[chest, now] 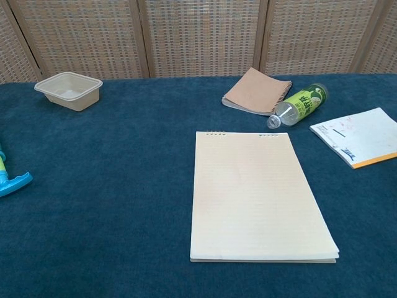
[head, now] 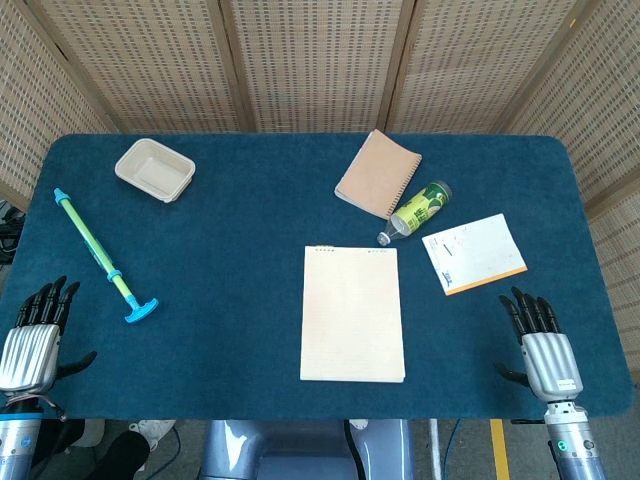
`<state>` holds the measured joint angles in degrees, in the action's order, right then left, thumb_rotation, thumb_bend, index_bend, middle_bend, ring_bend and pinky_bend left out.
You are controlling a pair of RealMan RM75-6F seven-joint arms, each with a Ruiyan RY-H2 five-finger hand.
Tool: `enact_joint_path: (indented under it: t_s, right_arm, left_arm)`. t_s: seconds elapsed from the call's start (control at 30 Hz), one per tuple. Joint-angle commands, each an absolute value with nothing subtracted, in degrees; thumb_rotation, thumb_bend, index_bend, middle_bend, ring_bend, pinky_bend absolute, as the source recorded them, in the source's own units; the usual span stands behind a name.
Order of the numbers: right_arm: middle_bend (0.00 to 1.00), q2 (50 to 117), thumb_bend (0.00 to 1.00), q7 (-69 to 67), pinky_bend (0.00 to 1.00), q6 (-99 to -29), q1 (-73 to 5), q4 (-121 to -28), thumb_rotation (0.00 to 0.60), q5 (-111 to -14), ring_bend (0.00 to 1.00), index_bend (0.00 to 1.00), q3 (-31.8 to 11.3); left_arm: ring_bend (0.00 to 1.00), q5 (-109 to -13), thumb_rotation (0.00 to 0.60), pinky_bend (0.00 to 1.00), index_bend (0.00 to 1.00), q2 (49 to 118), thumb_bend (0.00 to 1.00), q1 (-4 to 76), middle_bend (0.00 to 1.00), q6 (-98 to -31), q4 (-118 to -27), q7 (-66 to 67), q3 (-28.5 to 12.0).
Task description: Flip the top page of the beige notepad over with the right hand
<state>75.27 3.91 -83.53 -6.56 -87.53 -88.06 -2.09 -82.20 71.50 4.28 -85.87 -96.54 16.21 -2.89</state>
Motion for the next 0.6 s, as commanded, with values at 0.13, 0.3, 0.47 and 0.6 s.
enact_joint_path:
  t_s: [0.13,0.3,0.47,0.6]
  right_arm:
    - [0.0,74.89,0.21,2.61,0.0,-83.49,-6.59,-88.89,0.6,-89.58,0.0,0.04,-1.14]
    - [0.0,75.35,0.21,2.4,0.0,-82.13,-7.07,-90.39,0.6,-92.03,0.0,0.04,0.85]
    - [0.0,78.52,0.29,6.34,0.0,-79.51,-7.9,-91.8,0.6,-94.62,0.0,0.04,3.18]
    - [0.0,82.25,0.32,9.33,0.0,-78.18,-8.31,-92.48,0.6,-96.09,0.0,0.05,4.18]
  left_arm:
    - [0.0,-82.27,0.6,0.08,0.0,71.27,0.06,4.15,0.0,-86.19,-96.9,16.09,-2.94]
    - [0.0,-82.14,0.6,0.08,0.0,71.08,0.06,4.05,0.0,-86.33,-97.06,15.76,-3.02]
    - [0.0,-82.49,0.6,0.08,0.0,71.03,0.06,4.04,0.0,-86.35,-97.17,15.87,-2.81]
    - [0.0,-82.5,0.6,0.08,0.0,70.89,0.06,3.99,0.0,-86.46,-97.24,15.46,-2.87]
